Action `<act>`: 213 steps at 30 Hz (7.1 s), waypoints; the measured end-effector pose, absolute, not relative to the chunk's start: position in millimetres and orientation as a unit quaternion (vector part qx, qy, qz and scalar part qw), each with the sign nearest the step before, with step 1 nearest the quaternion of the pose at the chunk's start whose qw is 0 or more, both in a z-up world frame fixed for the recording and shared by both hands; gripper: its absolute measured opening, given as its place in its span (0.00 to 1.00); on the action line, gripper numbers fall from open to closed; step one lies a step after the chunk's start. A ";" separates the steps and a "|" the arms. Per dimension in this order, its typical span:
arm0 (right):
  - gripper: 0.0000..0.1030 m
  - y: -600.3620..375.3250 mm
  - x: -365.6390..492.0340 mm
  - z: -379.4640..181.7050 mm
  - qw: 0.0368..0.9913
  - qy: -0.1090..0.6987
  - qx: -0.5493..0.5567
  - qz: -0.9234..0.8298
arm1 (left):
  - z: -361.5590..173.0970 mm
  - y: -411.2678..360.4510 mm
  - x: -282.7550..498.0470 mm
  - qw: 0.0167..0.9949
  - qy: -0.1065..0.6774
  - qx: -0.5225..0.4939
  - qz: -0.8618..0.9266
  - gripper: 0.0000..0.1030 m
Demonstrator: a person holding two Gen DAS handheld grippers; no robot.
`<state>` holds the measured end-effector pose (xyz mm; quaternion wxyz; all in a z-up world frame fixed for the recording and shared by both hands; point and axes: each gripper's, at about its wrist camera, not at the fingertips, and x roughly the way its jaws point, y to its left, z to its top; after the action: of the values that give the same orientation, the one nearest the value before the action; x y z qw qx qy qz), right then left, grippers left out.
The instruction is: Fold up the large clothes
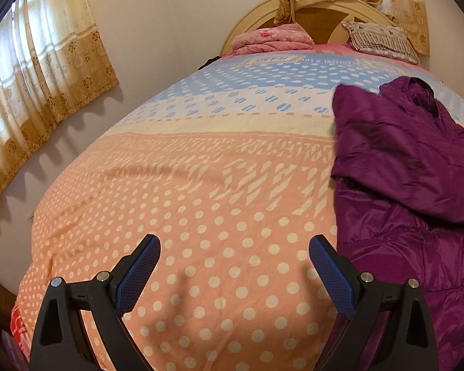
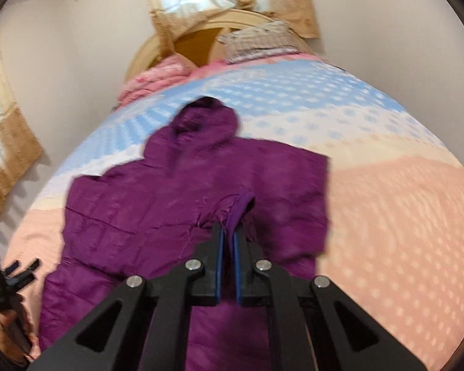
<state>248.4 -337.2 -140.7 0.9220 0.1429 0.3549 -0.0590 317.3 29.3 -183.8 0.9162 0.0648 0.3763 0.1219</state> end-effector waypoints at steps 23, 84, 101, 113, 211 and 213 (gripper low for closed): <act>0.54 -301.7 281.8 -131.4 0.927 0.346 0.135 -0.059 | -138.4 -71.0 417.7 0.940 0.333 0.053 0.047 0.94; 0.43 -345.9 352.5 -203.7 0.887 0.408 0.097 -0.191 | -220.0 -68.0 509.1 0.896 0.439 -0.010 0.057 0.99; 0.44 -343.1 354.4 -204.8 0.886 0.410 0.085 -0.197 | -221.4 -64.2 509.7 0.894 0.445 -0.030 0.048 0.99; 0.74 -344.0 364.9 -168.6 0.896 0.421 0.088 -0.114 | -148.2 -59.9 498.4 0.917 0.399 0.008 0.006 0.99; 0.10 -283.4 351.5 -163.0 0.886 0.451 0.048 0.097 | -163.3 -160.1 387.8 0.891 0.367 0.109 -0.244 0.87; 0.11 -288.2 352.1 -167.0 0.884 0.454 0.056 0.096 | -149.2 -152.5 392.8 0.902 0.353 0.095 -0.231 0.87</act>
<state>352.1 -288.2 -167.0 0.8839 0.0563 0.4543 0.0960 392.8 -152.5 -149.2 0.9019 0.0948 0.3526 -0.2307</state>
